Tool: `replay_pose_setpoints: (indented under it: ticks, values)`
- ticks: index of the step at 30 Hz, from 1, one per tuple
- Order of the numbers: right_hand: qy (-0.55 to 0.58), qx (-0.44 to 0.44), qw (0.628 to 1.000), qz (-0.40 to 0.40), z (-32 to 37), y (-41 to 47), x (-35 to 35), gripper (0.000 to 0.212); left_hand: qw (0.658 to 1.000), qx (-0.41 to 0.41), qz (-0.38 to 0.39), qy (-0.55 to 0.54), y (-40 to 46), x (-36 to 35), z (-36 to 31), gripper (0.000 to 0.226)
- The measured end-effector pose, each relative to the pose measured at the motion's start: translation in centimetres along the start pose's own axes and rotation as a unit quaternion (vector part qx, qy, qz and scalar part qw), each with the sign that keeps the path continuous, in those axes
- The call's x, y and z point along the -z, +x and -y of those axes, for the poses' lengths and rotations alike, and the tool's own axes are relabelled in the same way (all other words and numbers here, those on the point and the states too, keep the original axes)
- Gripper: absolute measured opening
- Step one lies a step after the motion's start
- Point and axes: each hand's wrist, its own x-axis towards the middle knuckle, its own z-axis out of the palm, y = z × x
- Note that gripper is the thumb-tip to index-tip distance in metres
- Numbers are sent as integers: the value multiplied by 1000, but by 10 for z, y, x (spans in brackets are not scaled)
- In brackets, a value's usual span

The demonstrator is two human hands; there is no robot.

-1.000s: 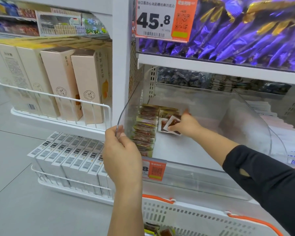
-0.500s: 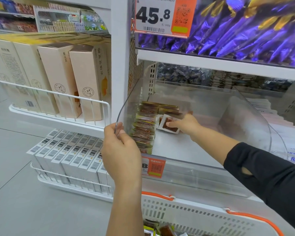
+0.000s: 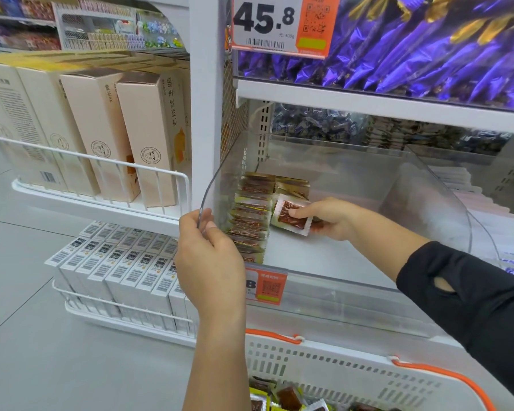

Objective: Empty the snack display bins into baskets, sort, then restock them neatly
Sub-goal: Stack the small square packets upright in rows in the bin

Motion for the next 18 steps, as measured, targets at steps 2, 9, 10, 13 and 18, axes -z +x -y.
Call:
replay_pose_setpoints:
  ticks: [2, 9, 10, 13, 18]
  values:
    - [-17, 1, 1000, -7, 1, -2, 1, 32, 1000, -2, 0, -1, 0, 0, 0, 15]
    - [-46, 21, 996, -77, -3, 6, -7, 47, 1000, -5, -1, -5, 0, 0, 1, 17]
    - [-44, 23, 995, -85, -3, 6, -8, 48, 1000, -5, -1, -7, 0, 0, 1, 17]
    - [-33, 35, 994, -103, -2, 7, -10, 47, 1000, -5, -1, -7, 0, 0, 1, 18]
    - [-118, 69, 983, -125, -3, 1, -23, 30, 1000, -4, -2, -7, 0, 0, 1, 17]
